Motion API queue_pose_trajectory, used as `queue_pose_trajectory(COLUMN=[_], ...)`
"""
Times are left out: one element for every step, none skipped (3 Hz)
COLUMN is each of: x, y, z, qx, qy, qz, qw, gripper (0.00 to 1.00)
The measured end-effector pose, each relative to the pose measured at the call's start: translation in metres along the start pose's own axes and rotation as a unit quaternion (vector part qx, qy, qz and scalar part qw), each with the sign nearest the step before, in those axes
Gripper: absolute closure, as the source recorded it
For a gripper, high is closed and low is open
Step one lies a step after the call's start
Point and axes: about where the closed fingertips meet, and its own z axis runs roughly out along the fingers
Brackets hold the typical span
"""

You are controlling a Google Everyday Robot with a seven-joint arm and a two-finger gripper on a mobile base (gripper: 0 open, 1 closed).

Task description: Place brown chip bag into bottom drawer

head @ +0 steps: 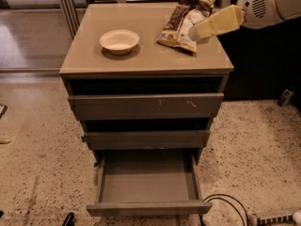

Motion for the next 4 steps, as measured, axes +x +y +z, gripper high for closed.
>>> queue_pose_trajectory(x=[0.000, -0.005, -0.002, 0.004], y=[0.000, -0.011, -0.055, -0.099], z=[0.000, 0.014, 0.056, 0.101], qx=[0.000, 0.022, 0.065, 0.100], qy=[0.000, -0.017, -0.041, -0.052], qz=[0.000, 0.016, 0.070, 0.126], qw=[1.0000, 0.9995, 0.9946, 0.9856], gripper=[0.00, 0.00, 0.00, 0.00])
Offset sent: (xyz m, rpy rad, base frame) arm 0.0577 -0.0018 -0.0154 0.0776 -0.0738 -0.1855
